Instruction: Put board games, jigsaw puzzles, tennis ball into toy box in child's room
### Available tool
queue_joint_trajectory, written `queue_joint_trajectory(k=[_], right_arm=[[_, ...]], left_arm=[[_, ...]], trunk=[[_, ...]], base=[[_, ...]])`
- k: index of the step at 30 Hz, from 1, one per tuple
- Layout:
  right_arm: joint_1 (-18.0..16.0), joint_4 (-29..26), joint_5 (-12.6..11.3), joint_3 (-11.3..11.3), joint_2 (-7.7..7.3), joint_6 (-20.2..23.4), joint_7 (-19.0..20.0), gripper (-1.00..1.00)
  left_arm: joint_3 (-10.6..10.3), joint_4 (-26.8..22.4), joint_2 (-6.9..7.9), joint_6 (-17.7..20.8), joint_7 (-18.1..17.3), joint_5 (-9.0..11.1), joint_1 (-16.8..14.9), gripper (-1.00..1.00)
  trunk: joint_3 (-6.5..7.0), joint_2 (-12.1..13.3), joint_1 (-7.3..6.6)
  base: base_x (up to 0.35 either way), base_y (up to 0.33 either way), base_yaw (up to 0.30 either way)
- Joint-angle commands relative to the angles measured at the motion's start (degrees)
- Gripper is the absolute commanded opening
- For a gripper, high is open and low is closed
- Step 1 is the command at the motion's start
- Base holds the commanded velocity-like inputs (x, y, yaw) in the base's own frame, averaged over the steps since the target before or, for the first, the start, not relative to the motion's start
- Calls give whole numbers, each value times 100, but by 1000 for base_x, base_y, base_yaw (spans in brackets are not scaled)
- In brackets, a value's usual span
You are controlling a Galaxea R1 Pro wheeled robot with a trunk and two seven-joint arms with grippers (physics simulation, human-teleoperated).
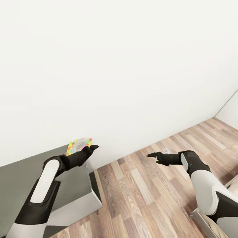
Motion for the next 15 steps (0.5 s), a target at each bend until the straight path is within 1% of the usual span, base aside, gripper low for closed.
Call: queue_joint_trajectory(k=[1, 9, 14, 15], right_arm=[[-6, -6, 60, -44, 4, 31, 47, 100], [-23, 6, 58, -40, -8, 29, 64, 100], [-53, 141, 59, -49, -19, 11, 75, 100], [-61, 190, 59, -52, -20, 5, 77, 100]], left_arm=[[-8, -4, 3, -3, 59, 54, -7, 100], [-32, -5, -20, 19, 18, 53, -4, 100], [-39, -5, -46, 27, -4, 74, -7, 100], [-34, -7, -58, 28, -12, 105, -9, 100]], trunk=[[-10, -11, 3], [-10, -11, 3], [-10, -11, 3], [-10, -11, 3]], base=[[0, 0, 295], [0, 0, 297], [0, 0, 299], [0, 0, 299]])
